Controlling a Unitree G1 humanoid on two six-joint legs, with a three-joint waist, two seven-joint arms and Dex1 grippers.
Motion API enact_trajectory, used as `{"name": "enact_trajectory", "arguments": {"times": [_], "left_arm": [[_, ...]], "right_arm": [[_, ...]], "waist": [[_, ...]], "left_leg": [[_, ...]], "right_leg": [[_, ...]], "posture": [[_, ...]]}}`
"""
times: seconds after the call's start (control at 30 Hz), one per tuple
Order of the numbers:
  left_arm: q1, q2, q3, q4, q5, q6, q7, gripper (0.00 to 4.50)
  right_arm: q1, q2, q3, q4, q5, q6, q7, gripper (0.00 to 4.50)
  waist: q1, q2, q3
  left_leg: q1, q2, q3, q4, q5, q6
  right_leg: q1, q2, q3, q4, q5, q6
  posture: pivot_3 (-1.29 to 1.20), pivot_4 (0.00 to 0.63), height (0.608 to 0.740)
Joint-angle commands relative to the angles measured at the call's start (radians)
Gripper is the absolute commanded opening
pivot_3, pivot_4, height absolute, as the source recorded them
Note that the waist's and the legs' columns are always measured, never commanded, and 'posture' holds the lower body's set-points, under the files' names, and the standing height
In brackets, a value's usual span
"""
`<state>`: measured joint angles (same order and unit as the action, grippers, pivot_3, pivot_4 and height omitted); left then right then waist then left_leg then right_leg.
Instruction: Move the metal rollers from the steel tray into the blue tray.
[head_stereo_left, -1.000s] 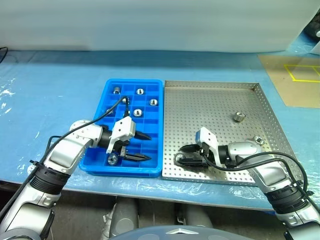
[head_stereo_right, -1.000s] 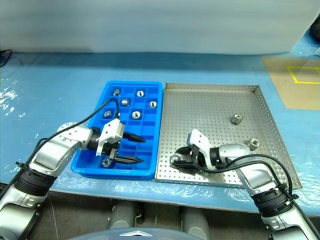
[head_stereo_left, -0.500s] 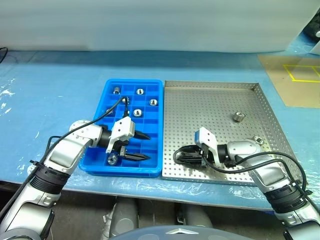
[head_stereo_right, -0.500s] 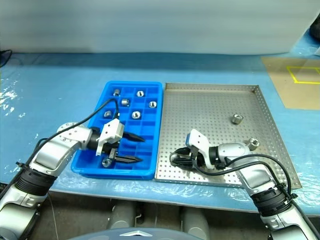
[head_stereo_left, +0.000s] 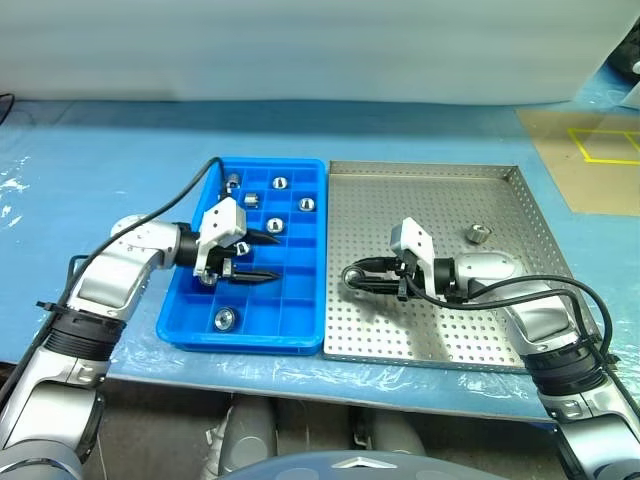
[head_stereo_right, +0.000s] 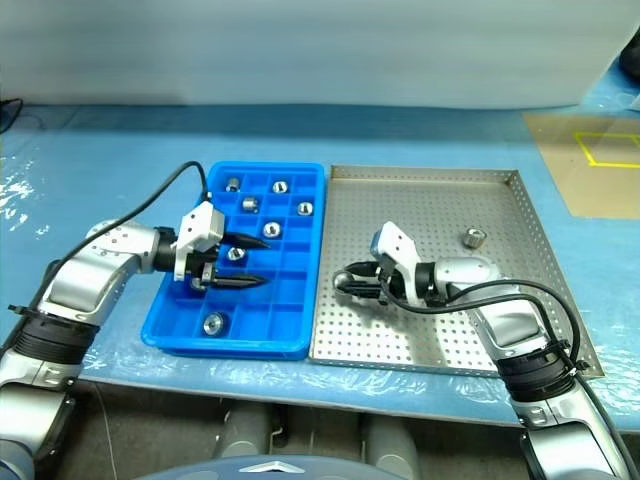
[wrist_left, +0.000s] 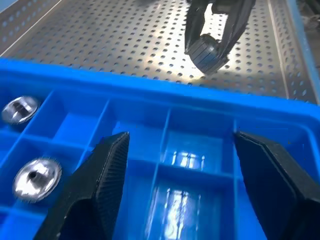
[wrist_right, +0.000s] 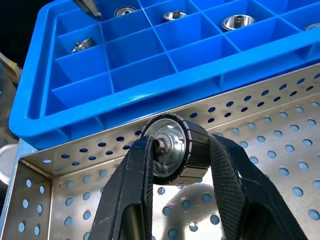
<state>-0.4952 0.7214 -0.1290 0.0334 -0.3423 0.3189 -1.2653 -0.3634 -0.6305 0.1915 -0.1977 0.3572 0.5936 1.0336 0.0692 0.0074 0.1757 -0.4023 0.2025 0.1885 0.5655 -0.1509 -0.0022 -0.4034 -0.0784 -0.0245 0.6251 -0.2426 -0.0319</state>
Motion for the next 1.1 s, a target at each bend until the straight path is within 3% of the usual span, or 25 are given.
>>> {"name": "enact_trajectory", "arguments": {"times": [0.03,0.27,0.6,0.83,1.1], "left_arm": [[-0.024,0.05,0.084,0.02,0.004,-0.033,0.019,3.5],[0.073,0.101,0.154,-0.104,-0.024,0.023,0.061,3.5],[0.281,0.168,0.351,-0.278,-0.066,0.122,0.191,3.5],[0.349,0.179,0.387,-0.344,-0.09,0.162,0.225,3.5],[0.329,0.164,0.345,-0.354,-0.101,0.175,0.232,3.5]], "right_arm": [[-0.077,0.054,-0.02,0.009,0.032,-0.023,-0.006,1.23],[-0.25,0.231,0.048,0.242,-0.045,-0.161,-0.006,1.23],[-0.449,0.446,0.114,0.661,-0.155,-0.407,0.047,1.23],[-0.396,0.41,0.151,0.575,-0.136,-0.357,0.212,1.23],[-0.372,0.414,0.14,0.582,-0.154,-0.317,0.194,1.23]], "waist": [[-0.001,0.0,0.0],[0.019,0.0,0.0],[0.039,-0.001,0.0],[0.084,-0.001,0.0],[0.089,-0.001,0.0]], "left_leg": [[0.0,0.001,0.0,0.0,0.0,0.0],[0.0,0.003,-0.001,-0.001,0.003,-0.005],[-0.004,0.003,-0.005,-0.001,0.003,-0.005],[-0.005,0.003,-0.006,-0.002,0.003,-0.005],[-0.003,0.003,-0.008,-0.002,0.005,-0.008]], "right_leg": [[0.0,0.001,0.0,0.0,0.0,0.0],[-0.002,0.003,-0.001,0.002,0.001,-0.004],[-0.004,0.003,-0.004,0.002,0.001,-0.005],[-0.003,0.003,-0.006,0.001,0.0,-0.006],[-0.003,0.003,-0.005,0.003,0.0,-0.006]], "posture": [[0.01,0.15,0.74],[0.16,0.15,0.74],[0.29,0.15,0.74],[0.32,0.15,0.74],[0.29,0.15,0.74]]}}
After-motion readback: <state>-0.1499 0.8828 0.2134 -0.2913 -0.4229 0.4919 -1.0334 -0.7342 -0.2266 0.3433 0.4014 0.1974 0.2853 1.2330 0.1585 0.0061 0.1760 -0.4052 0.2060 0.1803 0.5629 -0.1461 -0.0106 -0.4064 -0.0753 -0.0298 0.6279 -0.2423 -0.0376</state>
